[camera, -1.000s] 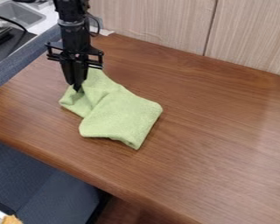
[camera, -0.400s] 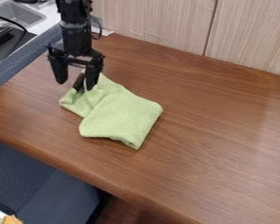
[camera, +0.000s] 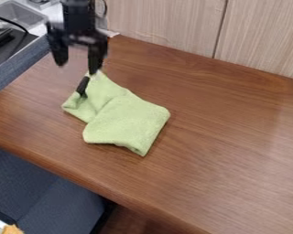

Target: Unfold the cloth from right to left

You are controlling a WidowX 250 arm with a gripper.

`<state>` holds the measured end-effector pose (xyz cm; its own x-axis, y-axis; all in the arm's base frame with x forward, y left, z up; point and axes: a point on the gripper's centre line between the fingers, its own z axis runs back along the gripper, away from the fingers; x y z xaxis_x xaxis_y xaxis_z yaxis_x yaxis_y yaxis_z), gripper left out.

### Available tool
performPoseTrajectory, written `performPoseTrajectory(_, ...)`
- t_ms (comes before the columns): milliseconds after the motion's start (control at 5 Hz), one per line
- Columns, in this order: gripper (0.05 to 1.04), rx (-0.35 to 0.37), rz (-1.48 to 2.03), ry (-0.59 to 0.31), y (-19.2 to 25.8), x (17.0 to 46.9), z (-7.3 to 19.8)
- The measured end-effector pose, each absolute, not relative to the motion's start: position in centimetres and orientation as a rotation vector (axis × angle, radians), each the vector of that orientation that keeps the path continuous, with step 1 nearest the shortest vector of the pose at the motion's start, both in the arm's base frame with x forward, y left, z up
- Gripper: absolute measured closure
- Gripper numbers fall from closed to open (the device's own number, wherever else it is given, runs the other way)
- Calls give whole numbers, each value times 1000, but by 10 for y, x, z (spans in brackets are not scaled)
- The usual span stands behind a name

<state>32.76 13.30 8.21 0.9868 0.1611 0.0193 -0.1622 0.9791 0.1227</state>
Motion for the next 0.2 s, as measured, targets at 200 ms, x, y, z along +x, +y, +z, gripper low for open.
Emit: performPoseTrajectory(200,83,139,165,-35,133,326,93)
